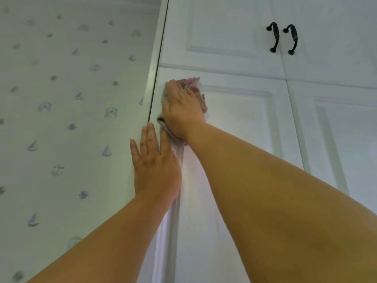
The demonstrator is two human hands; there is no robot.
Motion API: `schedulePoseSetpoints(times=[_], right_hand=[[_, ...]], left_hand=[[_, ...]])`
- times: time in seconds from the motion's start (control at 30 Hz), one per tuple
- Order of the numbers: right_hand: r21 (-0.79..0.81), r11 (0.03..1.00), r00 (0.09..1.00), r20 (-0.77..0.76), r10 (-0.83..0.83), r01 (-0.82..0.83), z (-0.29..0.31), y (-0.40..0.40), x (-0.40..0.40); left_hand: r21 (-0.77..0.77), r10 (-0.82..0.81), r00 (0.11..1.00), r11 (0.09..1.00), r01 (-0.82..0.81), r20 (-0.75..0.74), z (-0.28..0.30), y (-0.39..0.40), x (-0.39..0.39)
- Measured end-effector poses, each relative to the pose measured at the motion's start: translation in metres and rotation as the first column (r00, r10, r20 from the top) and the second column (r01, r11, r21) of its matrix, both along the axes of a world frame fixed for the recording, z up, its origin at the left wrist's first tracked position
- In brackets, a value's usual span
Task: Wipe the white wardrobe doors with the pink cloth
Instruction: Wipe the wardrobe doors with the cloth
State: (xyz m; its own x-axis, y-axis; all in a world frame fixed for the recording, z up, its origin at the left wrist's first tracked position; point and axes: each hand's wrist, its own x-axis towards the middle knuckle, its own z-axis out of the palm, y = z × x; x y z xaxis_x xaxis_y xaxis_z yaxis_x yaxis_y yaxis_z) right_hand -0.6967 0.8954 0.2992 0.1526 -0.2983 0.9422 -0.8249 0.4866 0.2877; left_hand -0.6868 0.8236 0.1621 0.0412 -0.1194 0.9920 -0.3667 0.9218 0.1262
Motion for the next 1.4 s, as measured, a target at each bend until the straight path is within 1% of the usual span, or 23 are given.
schedulePoseSetpoints(times=[0.07,0.13,0.17,0.23,0.27,0.33,0.4,0.47,0.5,0.57,0.63,0.7,0.77,0.8,0.93,1.07,1.13,1.23,1.3,1.37,1.4], right_hand=[[0.030,0.997,0.997,-0.037,-0.065,0.066,-0.003,0.017,-0.012],[-0.038,0.993,0.992,-0.054,-0.113,0.111,-0.007,0.039,-0.030],[-0.110,0.986,0.991,-0.036,-0.127,0.123,-0.008,0.049,-0.037],[-0.247,0.954,0.985,0.074,-0.156,0.170,-0.005,0.061,-0.046],[-0.282,0.941,0.979,0.135,-0.152,0.185,-0.002,0.061,-0.046],[-0.307,0.939,0.981,0.163,-0.109,0.156,0.001,0.050,-0.037],[-0.248,0.963,0.993,0.076,-0.089,0.105,0.001,0.033,-0.025],[-0.129,0.989,0.997,-0.028,-0.074,0.070,0.001,0.023,-0.021],[-0.073,0.996,0.997,-0.053,-0.057,0.053,0.001,0.023,-0.022],[0.019,0.995,0.988,-0.120,-0.099,0.102,0.005,0.034,-0.027],[0.026,0.986,0.973,-0.166,-0.159,0.166,0.006,0.045,-0.038],[-0.053,0.982,0.976,-0.113,-0.186,0.181,0.003,0.048,-0.044],[-0.123,0.974,0.981,-0.015,-0.194,0.191,0.000,0.037,-0.040],[-0.130,0.971,0.980,0.012,-0.199,0.199,0.000,0.029,-0.037],[-0.014,0.976,0.975,-0.047,-0.217,0.217,0.009,0.016,-0.028],[-0.002,0.971,0.970,-0.045,-0.240,0.240,0.001,0.024,-0.032],[-0.012,0.969,0.969,-0.017,-0.246,0.246,-0.006,0.043,-0.041],[-0.158,0.946,0.959,0.067,-0.276,0.283,-0.005,0.090,-0.064],[-0.243,0.906,0.933,0.184,-0.308,0.347,-0.003,0.120,-0.079],[-0.323,0.868,0.911,0.299,-0.283,0.376,-0.002,0.124,-0.085],[-0.353,0.860,0.913,0.311,-0.265,0.370,-0.001,0.114,-0.081]], left_hand=[[0.026,-0.005,1.000,1.000,0.005,0.015,0.000,-0.001,0.000],[0.028,-0.018,1.000,0.999,0.018,0.015,-0.002,-0.002,0.001],[0.026,-0.025,1.000,0.999,0.025,0.014,-0.003,-0.002,0.002],[0.026,-0.027,1.000,0.999,0.027,0.016,-0.002,-0.003,0.001],[0.027,-0.025,1.000,0.999,0.025,0.012,-0.002,-0.002,0.000],[0.035,-0.025,1.000,0.999,0.025,0.008,-0.002,-0.003,-0.001],[0.035,-0.037,0.999,0.999,0.037,-0.001,-0.002,-0.002,-0.001],[0.024,-0.027,1.000,0.999,0.027,-0.013,-0.001,-0.002,-0.001],[0.023,-0.014,1.000,1.000,0.014,-0.013,-0.002,-0.002,-0.001],[0.018,-0.023,0.999,1.000,0.024,-0.028,-0.002,-0.003,-0.002],[0.000,-0.028,0.999,1.000,0.028,-0.044,-0.003,-0.003,-0.002],[-0.010,-0.022,0.998,1.000,0.021,-0.058,-0.003,-0.004,-0.004],[-0.013,-0.018,0.997,1.000,0.017,-0.070,-0.003,-0.004,-0.005],[-0.018,-0.014,0.997,1.000,0.013,-0.076,-0.003,-0.005,-0.006],[-0.020,0.000,0.997,1.000,-0.002,-0.079,-0.002,-0.004,-0.005],[-0.014,-0.012,0.998,1.000,0.011,-0.054,0.000,-0.007,-0.002],[0.000,-0.018,0.999,1.000,0.018,-0.038,-0.002,-0.005,-0.002],[0.021,-0.010,1.000,1.000,0.011,-0.022,-0.004,-0.004,-0.001],[0.019,0.000,1.000,1.000,0.000,-0.019,-0.003,-0.002,-0.001],[0.014,0.004,1.000,1.000,-0.004,-0.030,-0.003,0.000,-0.002],[0.012,0.000,0.999,1.000,0.001,-0.036,-0.003,0.000,-0.003]])
